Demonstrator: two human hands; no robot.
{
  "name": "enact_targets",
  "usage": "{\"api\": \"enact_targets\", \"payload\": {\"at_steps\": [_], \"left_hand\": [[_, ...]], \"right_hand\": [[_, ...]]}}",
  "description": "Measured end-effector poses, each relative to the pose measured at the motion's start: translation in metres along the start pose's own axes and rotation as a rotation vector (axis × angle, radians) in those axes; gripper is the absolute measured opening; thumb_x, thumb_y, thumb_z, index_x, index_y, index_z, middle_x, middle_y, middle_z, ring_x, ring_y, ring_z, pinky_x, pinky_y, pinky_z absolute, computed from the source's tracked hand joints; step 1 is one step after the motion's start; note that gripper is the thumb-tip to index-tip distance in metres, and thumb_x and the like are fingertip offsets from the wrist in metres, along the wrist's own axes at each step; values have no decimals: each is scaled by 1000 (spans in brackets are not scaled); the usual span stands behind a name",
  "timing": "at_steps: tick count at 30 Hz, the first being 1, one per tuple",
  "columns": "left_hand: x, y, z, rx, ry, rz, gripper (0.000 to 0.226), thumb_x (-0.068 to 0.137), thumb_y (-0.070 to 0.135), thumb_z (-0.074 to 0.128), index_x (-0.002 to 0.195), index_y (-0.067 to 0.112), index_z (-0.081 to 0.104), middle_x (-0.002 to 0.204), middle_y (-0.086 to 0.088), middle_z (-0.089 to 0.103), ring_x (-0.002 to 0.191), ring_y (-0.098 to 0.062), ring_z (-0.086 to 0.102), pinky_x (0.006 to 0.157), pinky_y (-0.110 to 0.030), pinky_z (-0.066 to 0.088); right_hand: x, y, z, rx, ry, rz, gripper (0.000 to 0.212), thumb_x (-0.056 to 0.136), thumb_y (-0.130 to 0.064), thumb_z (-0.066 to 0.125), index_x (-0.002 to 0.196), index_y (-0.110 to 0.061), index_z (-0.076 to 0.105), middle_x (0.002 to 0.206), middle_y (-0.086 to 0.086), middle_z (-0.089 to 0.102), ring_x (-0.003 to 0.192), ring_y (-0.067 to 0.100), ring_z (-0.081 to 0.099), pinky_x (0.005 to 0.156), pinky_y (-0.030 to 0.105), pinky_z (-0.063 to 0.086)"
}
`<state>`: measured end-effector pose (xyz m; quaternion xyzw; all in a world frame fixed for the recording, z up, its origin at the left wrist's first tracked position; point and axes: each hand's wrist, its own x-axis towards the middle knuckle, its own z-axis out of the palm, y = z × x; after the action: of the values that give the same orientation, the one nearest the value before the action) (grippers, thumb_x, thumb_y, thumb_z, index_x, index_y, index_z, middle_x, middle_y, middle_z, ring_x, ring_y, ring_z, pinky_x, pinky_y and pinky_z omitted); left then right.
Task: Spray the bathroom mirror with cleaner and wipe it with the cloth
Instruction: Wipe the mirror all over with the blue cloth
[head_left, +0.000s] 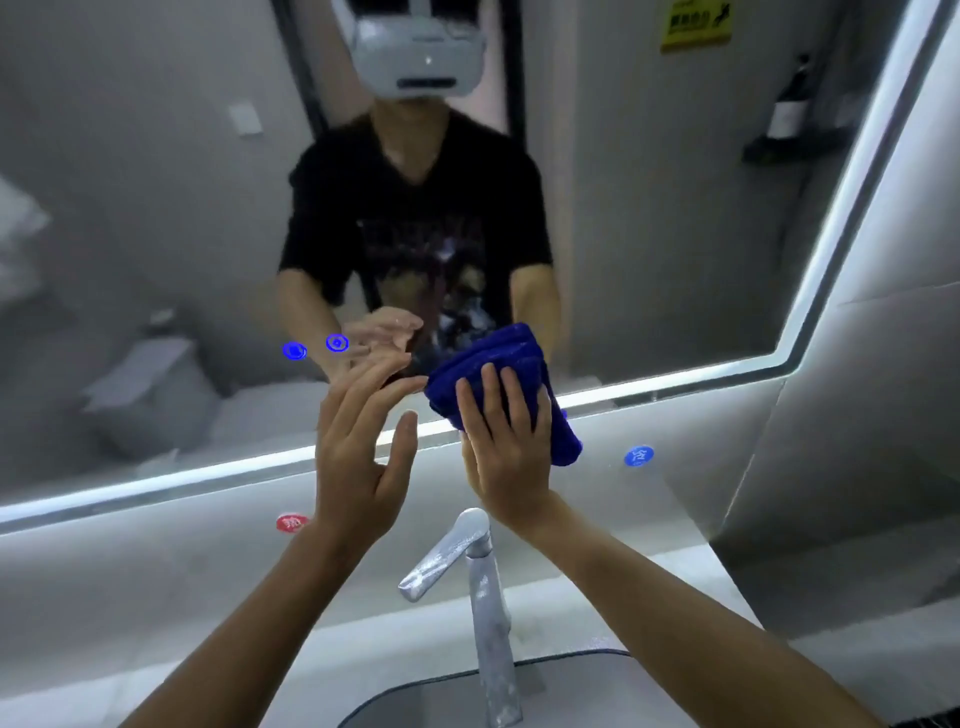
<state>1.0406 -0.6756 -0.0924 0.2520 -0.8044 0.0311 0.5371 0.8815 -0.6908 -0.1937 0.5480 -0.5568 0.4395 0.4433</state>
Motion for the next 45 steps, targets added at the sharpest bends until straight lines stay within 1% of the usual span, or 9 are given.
{"api": "enact_targets", "payload": {"at_steps": [4,7,13,20,26,32,36,41,45], "left_hand": [[-27,-30,-33,66,60,-114,26,92,4,52,112,-1,68,127,-12,63,124,-26,55,106,-40,39],[-46,-50,-60,107,95,-147,27,95,11,49,112,0,67,124,-13,64,119,-27,56,104,-40,41],[-72,-67,-92,174,108,-207,29,98,18,46,109,0,67,119,-14,66,116,-27,57,104,-39,42],[-52,-29,-55,72,84,-121,30,97,16,47,100,-4,69,112,-17,68,110,-29,59,99,-40,44],[-23,21,7,-57,19,-27,26,94,10,47,102,1,70,119,-10,66,115,-25,57,100,-41,42],[5,80,92,-209,-99,71,23,96,16,49,112,18,65,127,-3,63,123,-18,56,105,-36,40],[13,118,133,-260,-146,103,26,95,14,49,107,10,71,124,-4,65,122,-21,57,102,-38,42],[16,134,152,-293,-203,182,23,95,15,51,109,16,69,127,2,64,124,-16,55,101,-35,42],[29,129,141,-269,-168,195,23,95,15,51,110,17,69,128,3,64,125,-17,55,103,-35,43]], "right_hand": [[4,-52,10,64,-54,-186,54,95,-17,55,147,-14,43,149,9,49,143,26,29,118,49,26],[9,-105,22,138,-92,-308,47,99,-17,51,146,-15,44,150,6,44,145,23,31,121,47,20],[22,-151,27,242,-125,-371,40,101,-19,51,141,-17,53,147,0,52,141,16,40,114,41,37],[28,-80,11,268,-126,-420,40,99,-17,58,138,-16,54,145,-1,54,138,14,46,117,40,33],[23,48,-25,123,-87,-334,48,97,-20,63,143,-22,51,149,-2,49,139,16,45,115,43,36],[23,177,-55,14,24,-90,46,102,-15,54,146,-14,42,148,10,45,148,27,29,120,48,28],[27,256,-72,-14,121,294,51,99,-2,52,147,-6,37,149,21,43,143,38,32,118,53,31],[33,276,-75,-50,133,364,59,98,-3,56,151,-8,29,151,21,42,145,39,30,116,55,34],[45,260,-73,-103,170,353,45,103,-7,46,147,-6,36,149,20,45,142,38,36,116,55,33]]}}
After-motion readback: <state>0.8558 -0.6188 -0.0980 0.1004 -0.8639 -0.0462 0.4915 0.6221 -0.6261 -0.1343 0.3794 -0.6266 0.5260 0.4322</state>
